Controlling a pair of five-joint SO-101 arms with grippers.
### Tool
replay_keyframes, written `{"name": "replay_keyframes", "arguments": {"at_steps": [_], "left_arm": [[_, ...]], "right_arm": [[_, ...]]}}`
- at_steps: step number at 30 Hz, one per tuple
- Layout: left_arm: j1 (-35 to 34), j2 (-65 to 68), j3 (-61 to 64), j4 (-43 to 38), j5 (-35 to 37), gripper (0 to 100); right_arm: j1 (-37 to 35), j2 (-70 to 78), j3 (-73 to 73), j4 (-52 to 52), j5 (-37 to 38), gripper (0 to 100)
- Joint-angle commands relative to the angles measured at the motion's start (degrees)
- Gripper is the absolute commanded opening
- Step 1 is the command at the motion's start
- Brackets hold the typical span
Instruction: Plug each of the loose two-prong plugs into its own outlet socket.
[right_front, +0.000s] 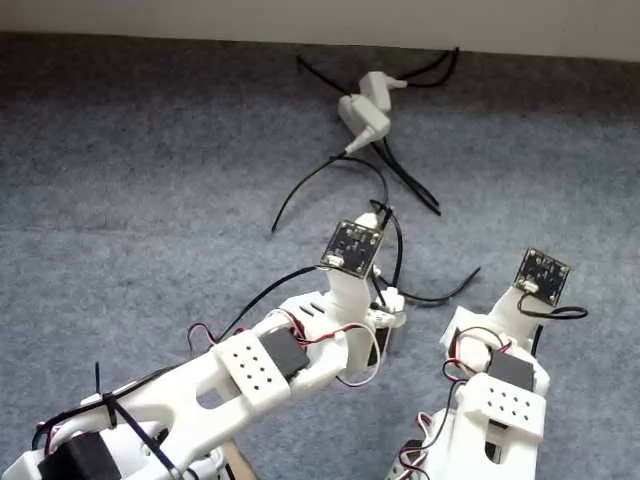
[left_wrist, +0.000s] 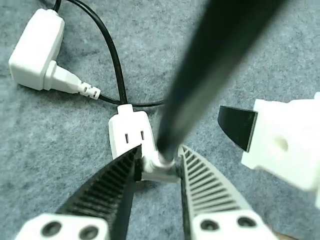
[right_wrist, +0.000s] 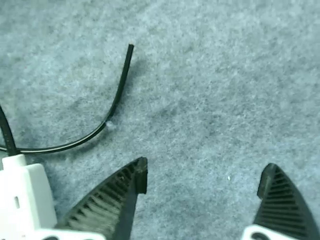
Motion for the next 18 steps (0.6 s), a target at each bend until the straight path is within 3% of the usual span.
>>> {"name": "replay_keyframes", "arguments": {"at_steps": [1, 4, 7, 11, 18], "left_arm": [[-1.27, 2.33, -0.66, -3.6, 0.0, 1], [-2.24, 7.25, -0.75, -6.15, -0.35, 1], [-4.26, 7.25, -1.1, -6.24, -2.64, 1], [-12.0, 0.22, -0.92, -1.49, -2.73, 1], [-25.19, -17.54, 4.26, 1.41, -3.52, 1]], "right_arm": [[-0.66, -0.84, -0.13, -0.92, 0.79, 34.3], [-2.33, -0.84, 0.04, -0.92, 1.14, 34.3], [-8.84, -1.1, 1.89, -0.92, 2.11, 34.3], [-14.64, -1.19, 2.77, -0.57, 8.62, 34.3], [-19.47, -1.19, 2.68, -0.48, 9.32, 34.3]]}}
